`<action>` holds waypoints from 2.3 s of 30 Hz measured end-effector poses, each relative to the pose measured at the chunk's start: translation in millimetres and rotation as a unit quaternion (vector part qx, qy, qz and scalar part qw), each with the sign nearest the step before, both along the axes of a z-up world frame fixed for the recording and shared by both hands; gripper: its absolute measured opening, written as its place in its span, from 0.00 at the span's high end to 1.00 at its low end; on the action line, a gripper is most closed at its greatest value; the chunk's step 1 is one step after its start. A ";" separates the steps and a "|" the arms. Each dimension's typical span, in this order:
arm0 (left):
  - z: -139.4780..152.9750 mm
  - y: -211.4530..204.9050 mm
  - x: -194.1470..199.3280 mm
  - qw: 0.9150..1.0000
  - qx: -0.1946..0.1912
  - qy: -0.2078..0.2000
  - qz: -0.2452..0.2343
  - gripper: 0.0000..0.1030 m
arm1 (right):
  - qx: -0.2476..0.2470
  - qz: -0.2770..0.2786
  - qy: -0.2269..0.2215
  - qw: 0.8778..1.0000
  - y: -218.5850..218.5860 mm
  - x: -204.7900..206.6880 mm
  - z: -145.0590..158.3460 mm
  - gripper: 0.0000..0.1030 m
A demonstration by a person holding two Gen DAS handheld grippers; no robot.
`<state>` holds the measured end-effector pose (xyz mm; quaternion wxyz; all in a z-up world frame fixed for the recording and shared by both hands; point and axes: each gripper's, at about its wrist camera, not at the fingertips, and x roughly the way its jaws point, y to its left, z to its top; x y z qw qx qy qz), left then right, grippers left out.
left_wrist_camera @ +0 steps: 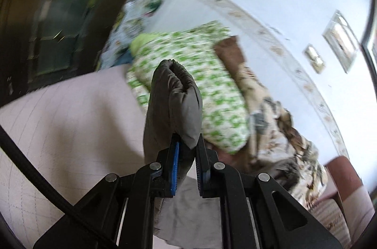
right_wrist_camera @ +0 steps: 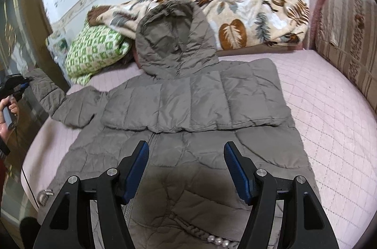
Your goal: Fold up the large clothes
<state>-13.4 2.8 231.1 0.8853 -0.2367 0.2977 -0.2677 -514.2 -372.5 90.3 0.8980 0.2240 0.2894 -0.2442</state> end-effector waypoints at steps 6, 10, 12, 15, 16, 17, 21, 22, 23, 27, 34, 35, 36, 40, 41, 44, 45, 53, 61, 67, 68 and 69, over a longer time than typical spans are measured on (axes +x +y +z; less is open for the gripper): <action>56.8 -38.1 -44.3 0.998 -0.003 -0.043 -0.046 0.89 | 0.004 -0.022 -0.024 0.999 -10.1 -21.9 10.0 0.32; 87.0 -69.7 -76.9 0.994 -0.004 -0.068 -0.085 0.89 | 0.008 -0.034 -0.037 0.999 -17.3 -36.7 15.1 0.32; 98.6 -91.5 -95.7 0.991 -0.002 -0.078 -0.109 0.89 | 0.010 -0.038 -0.043 0.998 -20.4 -43.5 17.2 0.32; 106.0 -122.8 -120.5 0.986 0.005 -0.088 -0.142 0.89 | 0.011 -0.046 -0.052 0.997 -24.4 -53.9 20.8 0.32; 106.5 -137.3 -131.4 0.983 0.010 -0.090 -0.157 0.89 | 0.010 -0.049 -0.055 0.997 -25.1 -57.5 21.6 0.32; 105.2 -147.1 -140.4 0.982 0.013 -0.091 -0.167 0.89 | 0.011 -0.052 -0.058 0.997 -26.5 -61.0 22.7 0.32; 91.2 -197.7 -175.8 0.972 0.034 -0.092 -0.215 0.89 | 0.012 -0.059 -0.066 0.996 -31.2 -73.7 25.9 0.32; 86.4 -208.0 -182.2 0.970 0.040 -0.091 -0.223 0.89 | 0.013 -0.060 -0.068 0.996 -32.6 -76.8 26.4 0.32; 79.4 -221.4 -191.2 0.967 0.048 -0.090 -0.234 0.89 | 0.013 -0.063 -0.069 0.996 -34.0 -79.4 26.9 0.32; 48.7 -264.4 -220.1 0.957 0.069 -0.075 -0.271 0.89 | 0.015 -0.069 -0.075 0.995 -37.8 -89.7 28.2 0.32; -23.4 -331.2 -271.0 0.938 0.123 -0.055 -0.319 0.89 | 0.018 -0.071 -0.079 0.994 -41.6 -95.0 28.2 0.32; -36.8 -339.8 -276.8 0.935 0.135 -0.052 -0.324 0.89 | 0.018 -0.071 -0.079 0.994 -41.9 -94.9 28.4 0.32; -51.4 -348.7 -283.0 0.931 0.150 -0.048 -0.328 0.89 | 0.017 -0.070 -0.080 0.994 -41.7 -94.7 28.7 0.32; -100.4 -372.9 -304.2 0.916 0.206 -0.043 -0.343 0.89 | 0.015 -0.066 -0.079 0.995 -40.8 -92.9 28.8 0.32; -113.1 -378.3 -310.9 0.911 0.219 -0.043 -0.347 0.88 | 0.015 -0.065 -0.078 0.995 -40.7 -92.1 28.8 0.32; -139.1 -389.8 -325.0 0.899 0.246 -0.043 -0.360 0.88 | 0.015 -0.064 -0.077 0.995 -41.7 -89.8 28.1 0.32; -145.2 -392.4 -329.6 0.895 0.254 -0.045 -0.364 0.88 | 0.016 -0.064 -0.077 0.995 -42.2 -88.9 27.6 0.32; -160.5 -389.0 -351.4 0.865 0.274 -0.040 -0.418 0.56 | 0.021 -0.070 -0.072 0.995 -44.3 -83.3 23.7 0.32; -110.6 -326.1 -293.6 0.894 0.238 -0.073 -0.372 0.48 | 0.009 -0.083 -0.047 0.995 -55.1 -56.8 17.4 0.34; -118.5 -285.5 -198.5 0.921 0.290 -0.044 -0.257 0.48 | -0.013 -0.057 -0.016 0.998 -64.9 1.2 8.2 0.52; -123.7 -280.8 -185.3 0.922 0.302 -0.039 -0.238 0.48 | -0.016 -0.053 -0.011 0.998 -66.6 11.5 5.6 0.54; -128.9 -276.2 -175.0 0.923 0.309 -0.036 -0.227 0.48 | -0.018 -0.050 -0.003 0.999 -68.9 23.2 1.8 0.54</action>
